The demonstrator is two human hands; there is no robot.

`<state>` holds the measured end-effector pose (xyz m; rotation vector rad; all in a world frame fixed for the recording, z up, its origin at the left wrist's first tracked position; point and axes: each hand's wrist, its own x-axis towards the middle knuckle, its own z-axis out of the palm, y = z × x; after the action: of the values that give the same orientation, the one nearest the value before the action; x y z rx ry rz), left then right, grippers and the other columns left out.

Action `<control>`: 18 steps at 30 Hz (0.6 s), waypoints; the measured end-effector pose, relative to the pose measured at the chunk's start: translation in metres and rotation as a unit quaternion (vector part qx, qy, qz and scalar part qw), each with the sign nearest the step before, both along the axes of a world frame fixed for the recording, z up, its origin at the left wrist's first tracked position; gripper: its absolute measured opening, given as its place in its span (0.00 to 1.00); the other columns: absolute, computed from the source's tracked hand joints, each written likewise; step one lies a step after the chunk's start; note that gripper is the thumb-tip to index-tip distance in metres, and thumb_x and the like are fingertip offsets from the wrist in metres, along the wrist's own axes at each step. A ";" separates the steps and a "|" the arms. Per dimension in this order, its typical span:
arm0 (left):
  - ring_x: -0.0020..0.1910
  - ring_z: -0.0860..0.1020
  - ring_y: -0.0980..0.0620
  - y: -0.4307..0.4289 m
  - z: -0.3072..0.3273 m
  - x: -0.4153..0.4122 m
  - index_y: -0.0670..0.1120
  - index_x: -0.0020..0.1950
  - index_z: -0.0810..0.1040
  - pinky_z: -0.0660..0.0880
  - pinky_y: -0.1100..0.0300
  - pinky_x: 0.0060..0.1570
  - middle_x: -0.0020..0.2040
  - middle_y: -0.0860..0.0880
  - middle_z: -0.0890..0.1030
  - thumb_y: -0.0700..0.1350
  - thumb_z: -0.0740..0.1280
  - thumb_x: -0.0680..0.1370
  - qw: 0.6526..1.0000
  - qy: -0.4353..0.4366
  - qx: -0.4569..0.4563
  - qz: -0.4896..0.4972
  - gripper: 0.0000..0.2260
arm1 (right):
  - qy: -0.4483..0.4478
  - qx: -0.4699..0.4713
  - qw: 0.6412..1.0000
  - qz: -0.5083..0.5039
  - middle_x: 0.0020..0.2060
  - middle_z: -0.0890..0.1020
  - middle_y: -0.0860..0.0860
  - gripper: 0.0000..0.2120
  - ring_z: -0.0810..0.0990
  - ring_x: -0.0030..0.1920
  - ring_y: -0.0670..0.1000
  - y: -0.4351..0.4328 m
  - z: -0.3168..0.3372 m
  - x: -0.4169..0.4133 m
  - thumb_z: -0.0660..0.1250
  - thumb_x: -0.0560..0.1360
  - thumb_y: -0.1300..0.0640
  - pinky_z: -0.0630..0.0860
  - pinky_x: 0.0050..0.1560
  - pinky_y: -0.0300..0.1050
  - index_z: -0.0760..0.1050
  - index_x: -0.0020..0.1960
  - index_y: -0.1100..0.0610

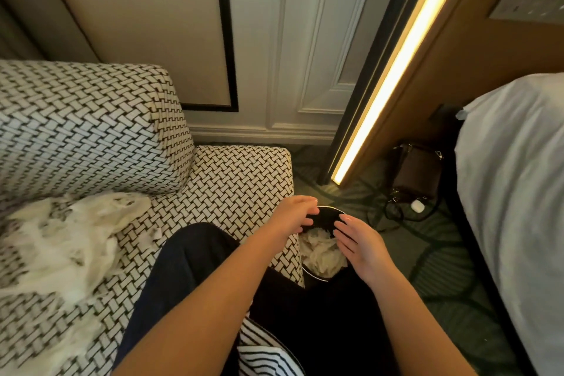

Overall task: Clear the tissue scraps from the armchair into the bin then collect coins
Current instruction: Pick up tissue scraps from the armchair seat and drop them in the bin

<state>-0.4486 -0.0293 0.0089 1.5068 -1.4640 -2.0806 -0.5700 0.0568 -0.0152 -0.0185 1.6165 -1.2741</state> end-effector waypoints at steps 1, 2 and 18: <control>0.55 0.76 0.52 -0.001 0.004 0.012 0.49 0.66 0.72 0.71 0.57 0.54 0.56 0.52 0.79 0.48 0.60 0.80 1.000 0.007 -0.008 0.010 0.14 | 0.013 -0.009 1.000 0.012 0.60 0.78 0.57 0.14 0.76 0.59 0.54 -0.006 0.005 0.009 0.63 0.78 0.58 0.71 0.62 0.48 0.73 0.63 0.59; 0.55 0.77 0.53 -0.002 0.009 0.025 0.49 0.65 0.73 0.71 0.57 0.55 0.56 0.53 0.79 0.49 0.60 0.80 0.999 0.014 -0.017 0.024 0.14 | 0.028 -0.017 0.999 0.028 0.59 0.79 0.56 0.12 0.77 0.59 0.53 -0.012 0.011 0.020 0.63 0.78 0.58 0.71 0.63 0.49 0.74 0.61 0.58; 0.53 0.79 0.49 0.033 0.017 0.309 0.49 0.57 0.78 0.73 0.53 0.57 0.52 0.50 0.83 0.48 0.62 0.79 0.927 0.037 -0.103 0.360 0.10 | 0.161 -0.162 0.880 0.417 0.50 0.83 0.52 0.07 0.81 0.52 0.48 -0.058 0.057 0.273 0.64 0.77 0.59 0.75 0.55 0.40 0.80 0.50 0.56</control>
<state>-0.1398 0.0036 0.0259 1.5426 -0.8636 -1.4722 -0.2969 -0.0012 0.0417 -1.0740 1.3783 -0.8440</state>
